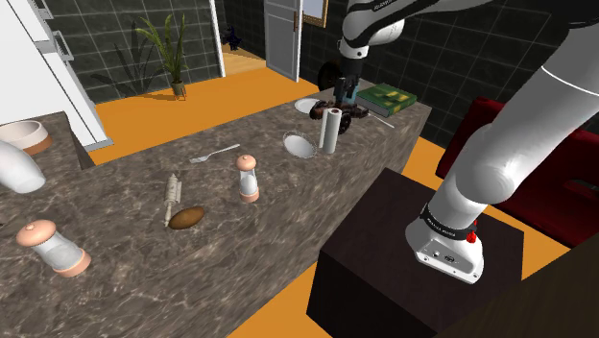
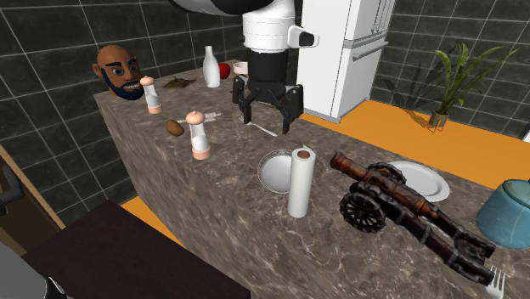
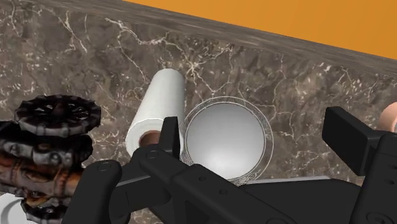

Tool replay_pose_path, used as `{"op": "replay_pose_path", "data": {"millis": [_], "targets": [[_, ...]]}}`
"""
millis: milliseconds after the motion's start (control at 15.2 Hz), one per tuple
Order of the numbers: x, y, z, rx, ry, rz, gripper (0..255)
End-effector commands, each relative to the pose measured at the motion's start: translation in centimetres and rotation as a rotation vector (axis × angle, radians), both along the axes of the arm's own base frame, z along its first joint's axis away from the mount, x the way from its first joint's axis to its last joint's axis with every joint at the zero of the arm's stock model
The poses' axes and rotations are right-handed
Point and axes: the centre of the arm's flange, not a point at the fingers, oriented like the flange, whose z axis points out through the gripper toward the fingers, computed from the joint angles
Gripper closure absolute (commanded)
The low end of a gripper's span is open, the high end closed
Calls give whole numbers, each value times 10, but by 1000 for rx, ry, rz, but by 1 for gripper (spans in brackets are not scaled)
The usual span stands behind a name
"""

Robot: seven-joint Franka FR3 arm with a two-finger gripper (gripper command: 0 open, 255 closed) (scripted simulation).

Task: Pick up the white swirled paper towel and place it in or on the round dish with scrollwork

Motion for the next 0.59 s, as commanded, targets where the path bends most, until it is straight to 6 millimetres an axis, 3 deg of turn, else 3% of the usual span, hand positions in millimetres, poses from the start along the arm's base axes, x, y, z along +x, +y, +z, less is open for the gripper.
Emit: {"op": "replay_pose_path", "data": {"millis": [0,528], "targets": [[17,-13,-14,0,-2,1,0],[83,-67,-76,4,-10,4,0]]}}
